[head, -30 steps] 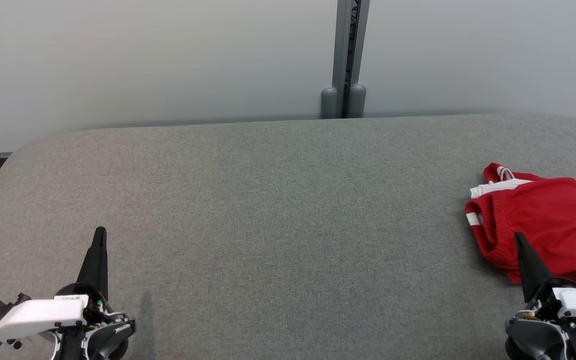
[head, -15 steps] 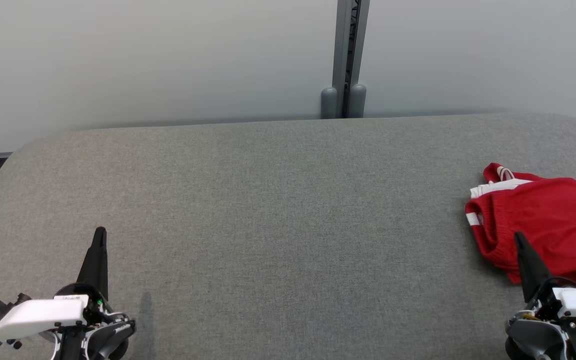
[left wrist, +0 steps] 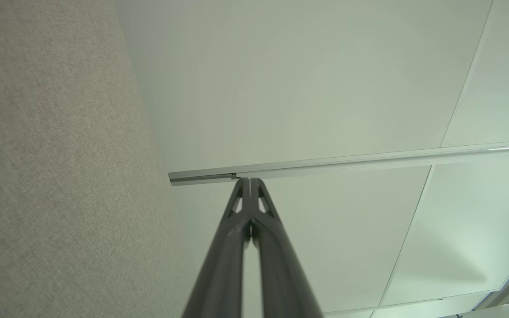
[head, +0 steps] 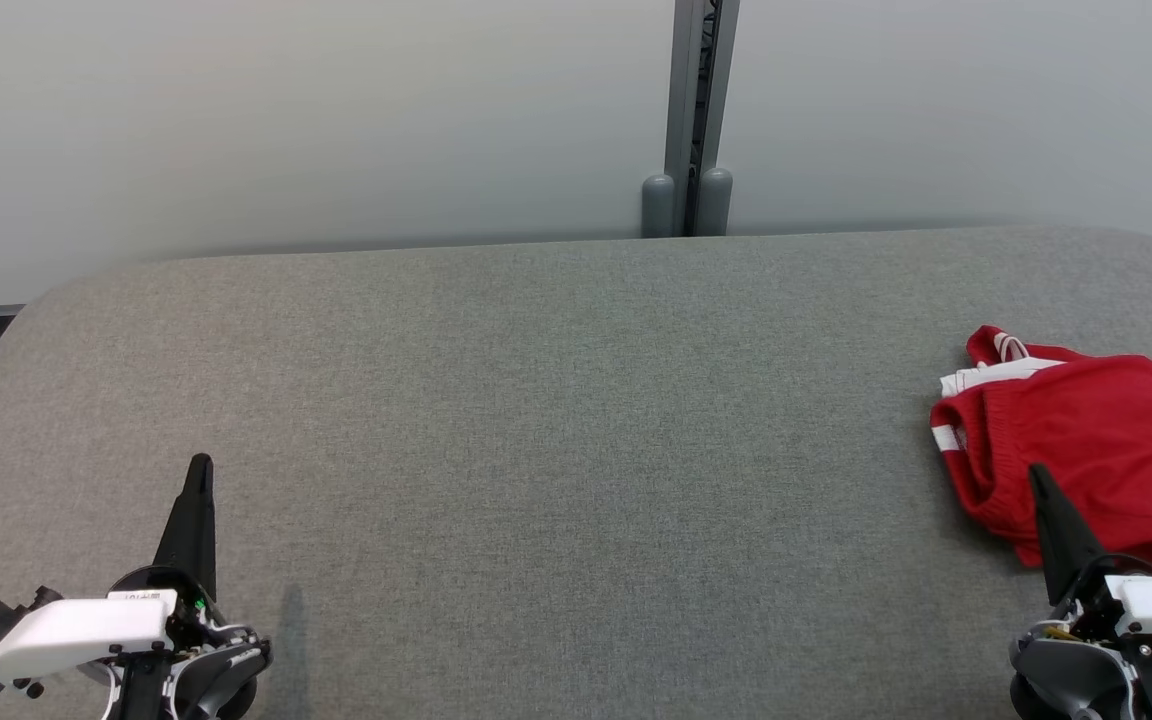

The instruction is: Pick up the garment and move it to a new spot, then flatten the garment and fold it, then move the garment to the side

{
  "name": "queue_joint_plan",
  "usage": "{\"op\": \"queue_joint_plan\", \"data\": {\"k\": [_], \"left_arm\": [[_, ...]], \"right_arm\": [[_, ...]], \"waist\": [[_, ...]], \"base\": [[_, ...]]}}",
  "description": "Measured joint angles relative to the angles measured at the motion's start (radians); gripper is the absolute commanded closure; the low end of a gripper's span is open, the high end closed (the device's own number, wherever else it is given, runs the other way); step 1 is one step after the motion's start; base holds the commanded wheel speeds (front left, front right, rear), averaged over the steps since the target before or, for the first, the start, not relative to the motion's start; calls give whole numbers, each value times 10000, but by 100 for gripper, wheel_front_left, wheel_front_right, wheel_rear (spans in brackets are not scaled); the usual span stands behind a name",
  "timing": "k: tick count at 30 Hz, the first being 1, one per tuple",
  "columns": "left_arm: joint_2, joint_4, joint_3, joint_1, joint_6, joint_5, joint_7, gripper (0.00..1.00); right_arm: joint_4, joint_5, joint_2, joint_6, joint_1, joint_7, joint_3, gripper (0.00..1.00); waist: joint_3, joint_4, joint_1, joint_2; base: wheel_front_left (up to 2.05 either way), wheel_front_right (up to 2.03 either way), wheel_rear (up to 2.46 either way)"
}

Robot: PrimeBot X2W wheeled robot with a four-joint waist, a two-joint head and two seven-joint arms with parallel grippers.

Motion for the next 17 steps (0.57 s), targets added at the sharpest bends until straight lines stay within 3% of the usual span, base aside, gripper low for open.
{"op": "queue_joint_plan", "data": {"k": [17], "left_arm": [[0,0,2,0,0,0,0,100]], "right_arm": [[0,0,2,0,0,0,-2,100]], "waist": [[0,0,0,0]], "base": [[0,0,0]]}}
